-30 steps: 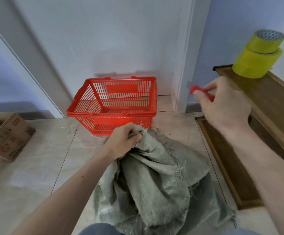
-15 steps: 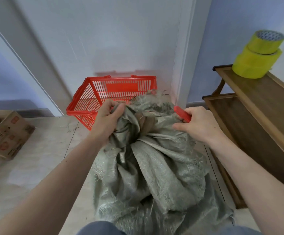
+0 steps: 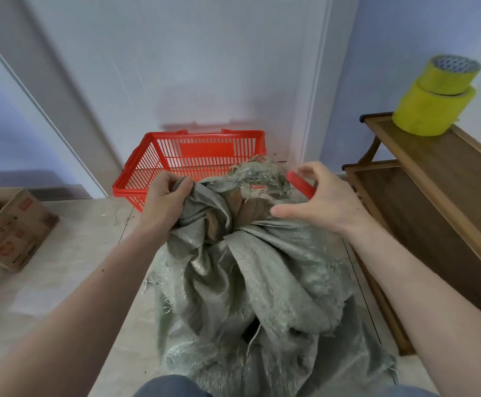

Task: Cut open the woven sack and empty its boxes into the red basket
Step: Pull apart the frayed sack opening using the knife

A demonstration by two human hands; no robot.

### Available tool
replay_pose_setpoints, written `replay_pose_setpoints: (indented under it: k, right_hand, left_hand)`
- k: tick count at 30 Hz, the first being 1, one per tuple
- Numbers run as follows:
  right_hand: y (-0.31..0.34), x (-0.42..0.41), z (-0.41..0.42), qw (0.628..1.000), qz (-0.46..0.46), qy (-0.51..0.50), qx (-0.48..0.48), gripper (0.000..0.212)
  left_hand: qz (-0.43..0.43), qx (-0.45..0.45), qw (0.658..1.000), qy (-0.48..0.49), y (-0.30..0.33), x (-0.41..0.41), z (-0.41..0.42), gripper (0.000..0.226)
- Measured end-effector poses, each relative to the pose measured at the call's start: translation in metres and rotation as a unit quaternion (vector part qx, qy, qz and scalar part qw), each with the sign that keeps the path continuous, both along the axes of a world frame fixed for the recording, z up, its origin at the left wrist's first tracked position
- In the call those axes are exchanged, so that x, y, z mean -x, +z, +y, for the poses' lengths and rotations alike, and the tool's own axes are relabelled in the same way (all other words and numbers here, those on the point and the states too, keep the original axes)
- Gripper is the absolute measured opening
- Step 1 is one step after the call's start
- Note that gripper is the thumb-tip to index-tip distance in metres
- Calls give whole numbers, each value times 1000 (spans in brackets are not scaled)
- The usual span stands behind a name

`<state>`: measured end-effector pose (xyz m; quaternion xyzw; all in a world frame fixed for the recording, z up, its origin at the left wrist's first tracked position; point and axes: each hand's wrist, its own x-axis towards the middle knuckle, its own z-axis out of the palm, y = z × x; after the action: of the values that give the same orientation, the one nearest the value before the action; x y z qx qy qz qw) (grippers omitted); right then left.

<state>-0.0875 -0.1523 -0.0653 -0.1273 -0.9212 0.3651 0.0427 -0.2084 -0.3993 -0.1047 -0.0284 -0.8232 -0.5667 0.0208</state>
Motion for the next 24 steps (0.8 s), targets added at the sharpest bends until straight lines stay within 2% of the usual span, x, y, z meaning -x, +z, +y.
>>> replay_pose_setpoints:
  k: [1,3,9,10,11,12,13,15,16,18,19,21,22,24]
  right_hand:
    - [-2,7,-6,1000,14,7,6,97]
    - [-7,24,-14,999,37,12,39,91]
    - [-13,65,-16,996,39,-18,74,33]
    - [-13,69,-15,995,39,-12,90,25]
    - [-11,71,-15,994,42,-6,100,19]
    - [-8,73,-16,993,46,-2,106,15]
    - [-5,74,-17,992,50,4,116,13]
    - [4,76,-20,988,50,19,144,13]
    - [10,77,-21,987,50,26,150,13]
    - [21,79,-22,987,62,28,148,11]
    - [27,79,-22,987,72,26,144,10]
    - [37,79,-19,989,93,14,114,12]
    - [40,79,-16,990,102,1,95,12]
    - [42,74,-11,988,130,-38,70,14]
  left_hand:
    - [-3,-8,1000,-3,3,-2,2,25]
    - [-14,-28,999,-13,7,-3,4,24]
    - [-53,-34,997,-36,17,-1,-4,17]
    - [-47,-6,998,-41,19,-2,-3,12]
    - [-21,59,997,-47,20,-1,-2,6]
    - [34,144,988,-50,21,-1,0,14]
    - [109,223,967,-57,22,0,2,25]
    - [243,307,915,-96,31,-8,15,45]
    - [262,343,892,-135,36,-12,22,59]
    - [222,403,865,-201,42,-16,37,85]
    - [185,389,873,-227,42,-16,42,82]
    - [110,261,921,-268,40,-13,44,37]
    - [76,181,940,-281,40,-12,44,24]
    - [-8,69,960,-273,44,-15,43,28]
